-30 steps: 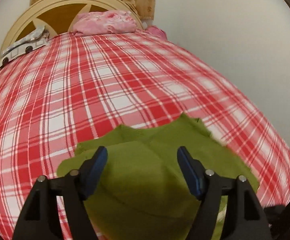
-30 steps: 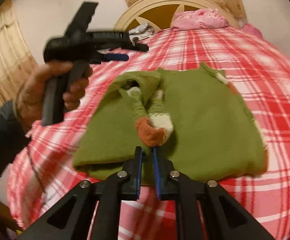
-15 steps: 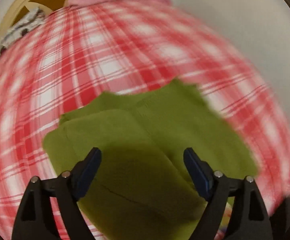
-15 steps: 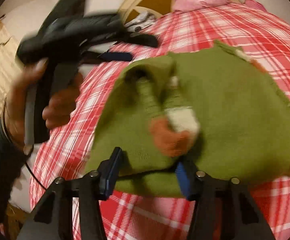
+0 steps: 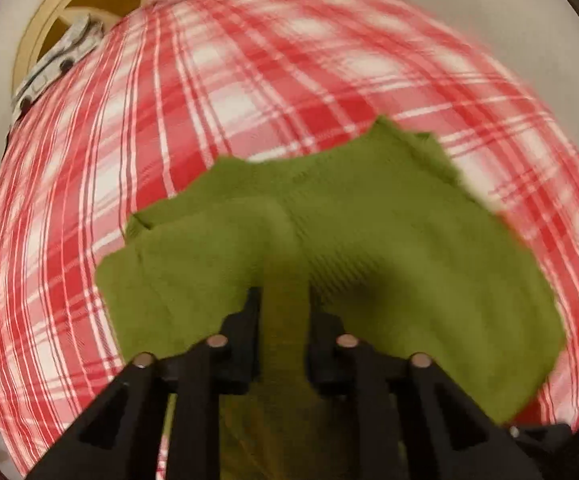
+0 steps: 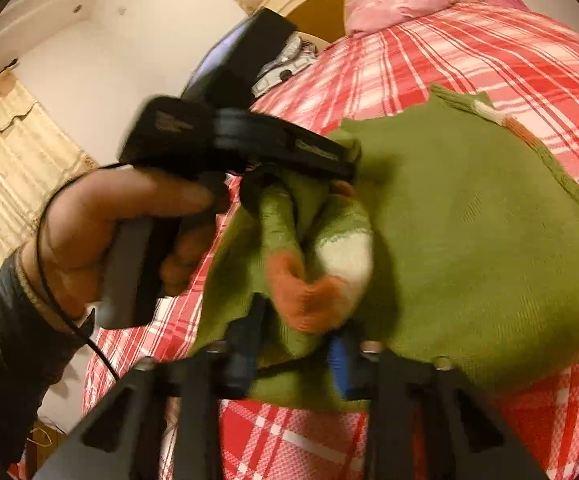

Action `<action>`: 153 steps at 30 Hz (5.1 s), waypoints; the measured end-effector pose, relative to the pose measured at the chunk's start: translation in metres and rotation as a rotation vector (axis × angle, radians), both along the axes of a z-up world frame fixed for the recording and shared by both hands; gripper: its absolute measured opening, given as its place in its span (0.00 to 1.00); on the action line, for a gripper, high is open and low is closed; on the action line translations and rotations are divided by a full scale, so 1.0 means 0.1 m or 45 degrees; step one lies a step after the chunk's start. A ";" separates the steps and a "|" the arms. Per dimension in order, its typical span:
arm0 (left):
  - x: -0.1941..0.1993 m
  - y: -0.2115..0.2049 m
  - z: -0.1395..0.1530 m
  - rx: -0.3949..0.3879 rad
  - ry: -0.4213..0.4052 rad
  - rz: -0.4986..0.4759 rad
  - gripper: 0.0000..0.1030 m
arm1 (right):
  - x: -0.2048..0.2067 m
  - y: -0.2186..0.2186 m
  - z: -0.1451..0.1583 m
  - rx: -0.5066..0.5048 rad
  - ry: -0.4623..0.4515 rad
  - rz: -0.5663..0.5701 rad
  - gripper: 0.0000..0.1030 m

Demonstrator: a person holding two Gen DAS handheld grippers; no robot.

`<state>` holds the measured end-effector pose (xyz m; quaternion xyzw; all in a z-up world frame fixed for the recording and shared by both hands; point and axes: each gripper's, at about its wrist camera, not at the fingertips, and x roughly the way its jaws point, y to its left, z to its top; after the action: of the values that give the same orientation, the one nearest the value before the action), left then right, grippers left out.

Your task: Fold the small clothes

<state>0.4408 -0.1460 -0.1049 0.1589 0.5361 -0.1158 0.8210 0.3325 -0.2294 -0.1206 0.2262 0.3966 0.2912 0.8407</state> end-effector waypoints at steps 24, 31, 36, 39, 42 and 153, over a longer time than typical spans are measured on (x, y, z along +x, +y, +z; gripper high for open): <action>0.07 -0.96 0.20 -0.363 -0.132 -0.186 0.23 | -0.45 -1.07 0.05 0.043 0.059 -0.324 0.10; -0.41 -0.39 0.59 -0.444 -0.347 -0.235 0.70 | -0.67 -1.23 0.13 -0.146 0.031 -0.544 0.33; -0.55 0.26 0.38 -0.379 -0.434 -0.092 0.73 | -0.77 -1.05 0.65 -0.237 -0.223 -0.535 0.38; -0.54 0.60 0.21 -0.395 -0.422 0.035 0.73 | -0.50 -0.62 0.78 -0.185 -0.257 -0.275 0.40; -0.56 0.76 0.06 -0.444 -0.371 0.097 0.73 | -0.14 -0.40 0.67 -0.108 -0.165 -0.185 0.40; -2.10 2.30 0.25 -0.659 -0.448 0.212 0.32 | 0.43 1.15 0.36 0.278 0.186 0.359 0.33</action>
<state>0.2303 0.0838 -0.0799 -0.0818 0.3497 -0.1514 0.9209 0.3759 -0.1146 -0.0850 0.2788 0.4502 0.4304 0.7310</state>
